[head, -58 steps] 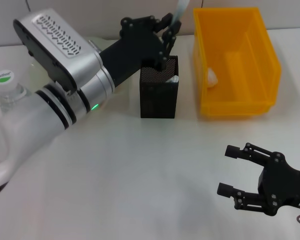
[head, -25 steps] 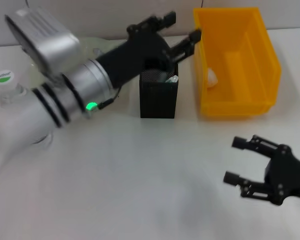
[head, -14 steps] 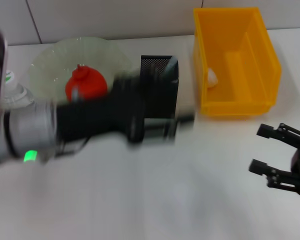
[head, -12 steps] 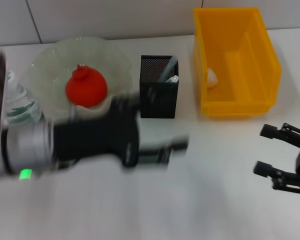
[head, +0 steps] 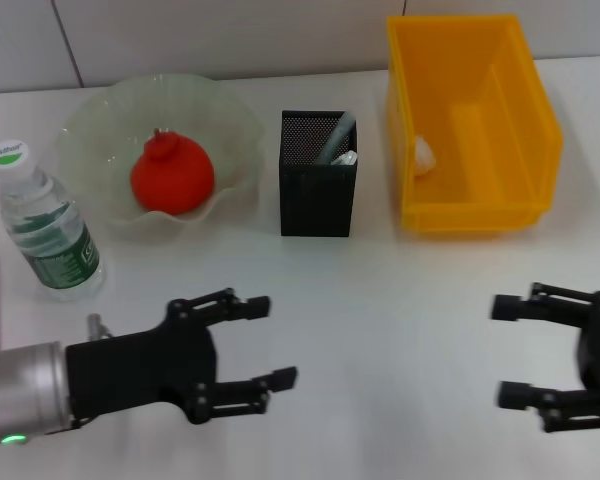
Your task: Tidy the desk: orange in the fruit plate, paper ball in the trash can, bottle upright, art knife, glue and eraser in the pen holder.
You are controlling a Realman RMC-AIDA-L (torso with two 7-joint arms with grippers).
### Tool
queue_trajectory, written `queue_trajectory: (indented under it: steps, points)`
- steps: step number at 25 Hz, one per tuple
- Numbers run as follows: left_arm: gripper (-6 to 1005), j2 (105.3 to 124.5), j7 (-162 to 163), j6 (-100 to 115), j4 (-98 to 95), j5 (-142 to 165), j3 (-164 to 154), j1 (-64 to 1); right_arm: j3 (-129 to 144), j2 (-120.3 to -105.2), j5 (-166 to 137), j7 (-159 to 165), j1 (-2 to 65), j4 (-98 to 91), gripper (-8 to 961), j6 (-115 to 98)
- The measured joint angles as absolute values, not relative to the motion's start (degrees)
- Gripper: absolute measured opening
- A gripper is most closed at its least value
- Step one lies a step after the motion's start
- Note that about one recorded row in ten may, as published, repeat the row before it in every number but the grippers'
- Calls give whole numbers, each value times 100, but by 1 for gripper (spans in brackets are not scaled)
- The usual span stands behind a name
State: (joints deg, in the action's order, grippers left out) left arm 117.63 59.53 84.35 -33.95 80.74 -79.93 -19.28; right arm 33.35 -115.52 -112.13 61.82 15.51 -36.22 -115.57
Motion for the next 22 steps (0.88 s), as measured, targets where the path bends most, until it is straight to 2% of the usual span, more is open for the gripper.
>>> queue_trajectory:
  steps: [1,2,4,6,22]
  points:
    - [814,11743,5950,8434,-3378,8076,-7952,-1911,3342,-11661,-11317,6155,1656,-3629,840,-11409]
    - [814,11714,5947,8462,-3363,8080,-7886,-1874,3342,-11661,-11317,6155,1656,-3629,840,-11409]
    - [814,11673,5943,8554,-3359,8082,-7785,-1794,3357,-11814,-11400,6114,1785,-3639,840,-11185]
    - [814,11652,5932,8644,-3365,8085,-7686,-1714,3358,-11873,-11416,6090,1855,-3637,840,-11116]
    - [815,11642,5872,8782,-3340,8094,-7522,-1606,3357,-11904,-11433,6072,1993,-3568,840,-11065]
